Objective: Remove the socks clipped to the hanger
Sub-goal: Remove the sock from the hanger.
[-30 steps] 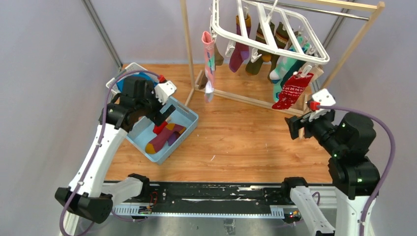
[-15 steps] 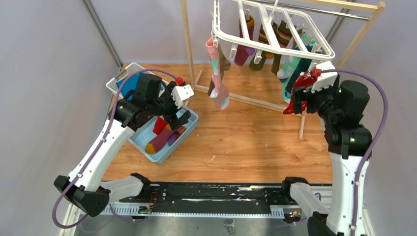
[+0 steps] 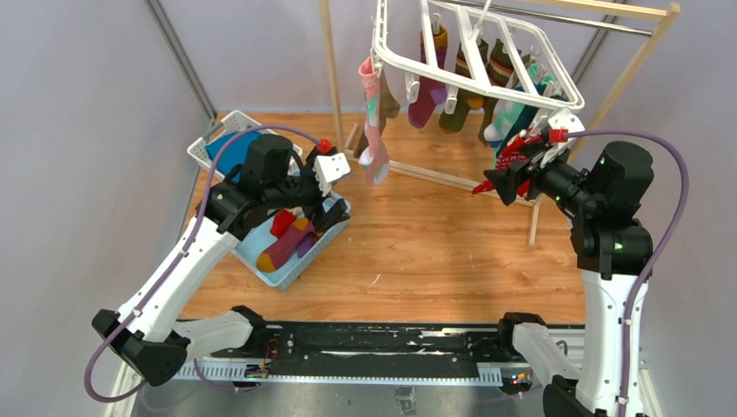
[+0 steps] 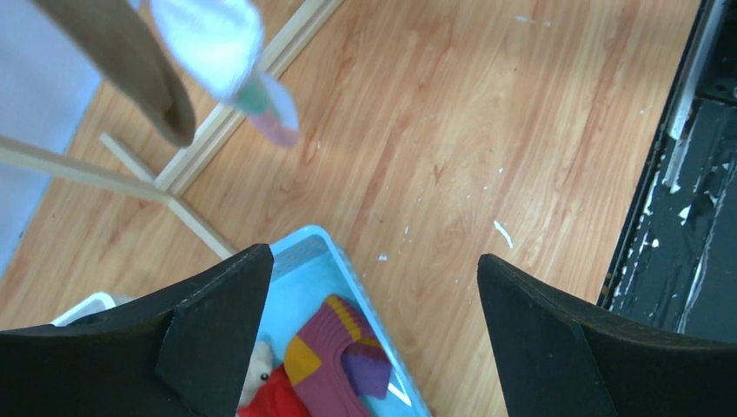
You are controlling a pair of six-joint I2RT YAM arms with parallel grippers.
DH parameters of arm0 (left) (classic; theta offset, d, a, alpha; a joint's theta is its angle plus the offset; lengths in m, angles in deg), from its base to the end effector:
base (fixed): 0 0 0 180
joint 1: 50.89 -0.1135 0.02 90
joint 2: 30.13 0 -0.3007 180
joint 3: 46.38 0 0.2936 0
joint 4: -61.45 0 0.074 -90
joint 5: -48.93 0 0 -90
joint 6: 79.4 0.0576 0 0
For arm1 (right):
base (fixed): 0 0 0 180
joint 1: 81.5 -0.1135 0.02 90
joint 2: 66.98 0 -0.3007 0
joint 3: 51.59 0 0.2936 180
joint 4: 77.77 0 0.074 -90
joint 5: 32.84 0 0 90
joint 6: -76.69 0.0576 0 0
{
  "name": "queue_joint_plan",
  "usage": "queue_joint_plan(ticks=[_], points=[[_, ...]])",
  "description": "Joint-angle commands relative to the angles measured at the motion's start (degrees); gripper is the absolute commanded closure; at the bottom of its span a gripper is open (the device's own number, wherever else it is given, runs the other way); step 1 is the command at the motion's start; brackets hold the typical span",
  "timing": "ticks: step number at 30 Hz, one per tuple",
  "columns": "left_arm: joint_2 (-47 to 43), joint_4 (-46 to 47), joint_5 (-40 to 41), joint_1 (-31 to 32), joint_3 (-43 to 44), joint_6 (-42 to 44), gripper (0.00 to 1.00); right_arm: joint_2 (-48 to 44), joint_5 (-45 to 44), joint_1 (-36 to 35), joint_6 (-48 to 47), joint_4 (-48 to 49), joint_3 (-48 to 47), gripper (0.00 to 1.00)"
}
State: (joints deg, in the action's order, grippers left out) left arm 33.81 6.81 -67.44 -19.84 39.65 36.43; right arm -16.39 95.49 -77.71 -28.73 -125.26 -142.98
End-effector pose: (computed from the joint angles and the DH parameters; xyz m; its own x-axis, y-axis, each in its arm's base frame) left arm 0.2145 -0.1590 0.4265 -0.0738 0.5001 -0.8628 0.9055 0.3962 0.1522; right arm 0.1717 0.0244 0.5238 0.0376 -0.2115 -0.9766 -0.5734 0.7959 -0.1944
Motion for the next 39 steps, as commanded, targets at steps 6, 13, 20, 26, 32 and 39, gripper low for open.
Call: queue_joint_plan(ticks=[6,13,20,26,32,39], points=[[3.69,5.91,0.82,8.46,5.76,-2.82,0.1,-0.82,14.44,0.6,5.12,5.83,3.13,0.21],[8.42,7.14,2.7,11.58,9.91,-4.88,0.11,-3.48,-2.07,0.43,1.47,-1.43,-0.79,0.2],[6.62,15.51,18.98,10.98,6.15,-13.31,0.09,-7.47,-13.19,0.43,-2.94,-11.76,-2.84,0.2],[9.5,20.27,7.12,2.08,8.32,-18.21,0.02,-5.87,-8.47,0.43,-1.85,-11.72,0.23,0.21],[11.03,30.23,2.46,-0.33,10.75,-20.95,0.0,-4.68,-5.89,0.43,-1.28,-11.04,0.92,0.21],[16.82,35.38,2.25,-1.86,18.38,-25.45,0.06,-4.83,-5.01,0.42,-1.25,-10.4,2.18,0.21]])
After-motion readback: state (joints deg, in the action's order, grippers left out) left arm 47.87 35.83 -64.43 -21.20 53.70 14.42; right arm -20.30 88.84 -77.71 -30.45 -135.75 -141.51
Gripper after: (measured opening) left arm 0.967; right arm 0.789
